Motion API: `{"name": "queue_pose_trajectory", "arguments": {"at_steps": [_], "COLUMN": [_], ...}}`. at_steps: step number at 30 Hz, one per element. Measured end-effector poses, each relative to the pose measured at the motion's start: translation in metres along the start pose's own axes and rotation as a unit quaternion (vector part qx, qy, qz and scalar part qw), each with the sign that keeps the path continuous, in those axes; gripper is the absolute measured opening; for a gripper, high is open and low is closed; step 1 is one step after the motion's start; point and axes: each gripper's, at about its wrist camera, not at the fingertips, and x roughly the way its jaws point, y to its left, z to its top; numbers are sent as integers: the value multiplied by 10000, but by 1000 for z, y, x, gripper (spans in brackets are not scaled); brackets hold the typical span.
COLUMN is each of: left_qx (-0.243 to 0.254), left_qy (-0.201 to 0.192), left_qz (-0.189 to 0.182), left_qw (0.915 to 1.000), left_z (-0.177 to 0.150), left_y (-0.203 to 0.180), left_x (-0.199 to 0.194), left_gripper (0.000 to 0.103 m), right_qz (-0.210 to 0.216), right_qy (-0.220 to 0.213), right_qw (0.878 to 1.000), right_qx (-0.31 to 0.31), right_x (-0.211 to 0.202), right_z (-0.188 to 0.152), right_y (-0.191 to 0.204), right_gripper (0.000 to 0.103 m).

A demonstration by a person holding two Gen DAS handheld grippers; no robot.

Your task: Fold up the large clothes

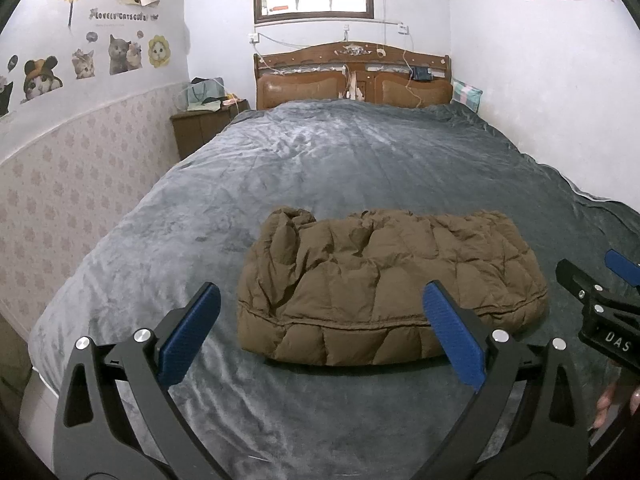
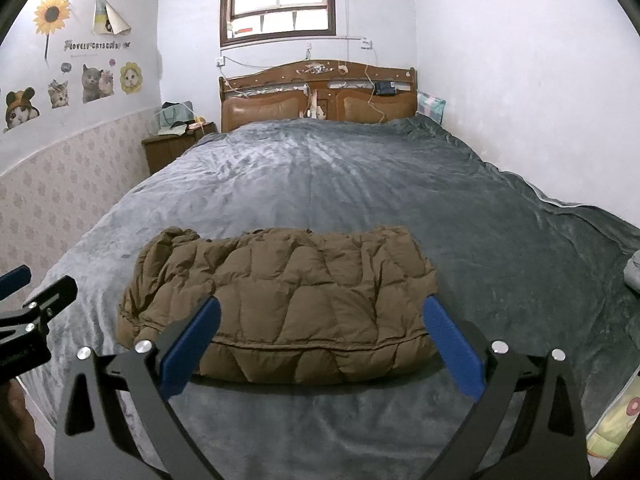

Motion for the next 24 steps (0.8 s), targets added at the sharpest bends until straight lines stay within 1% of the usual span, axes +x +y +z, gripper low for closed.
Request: {"name": "queue_pose_trajectory", "arguments": {"at_steps": [24], "left_qx": [-30], "left_qy": [49], "left_qz": [27], "left_qw": [10000], "left_z": [1], "left_y": [0], "left_x": [-2], "left_gripper": [100], "right_qz": [-7], "right_qy": [26], "right_qw": [10000], "right_qx": [-2], "right_x": [2], "right_z": [-1], "right_y": [-1], "right_gripper": [101]}}
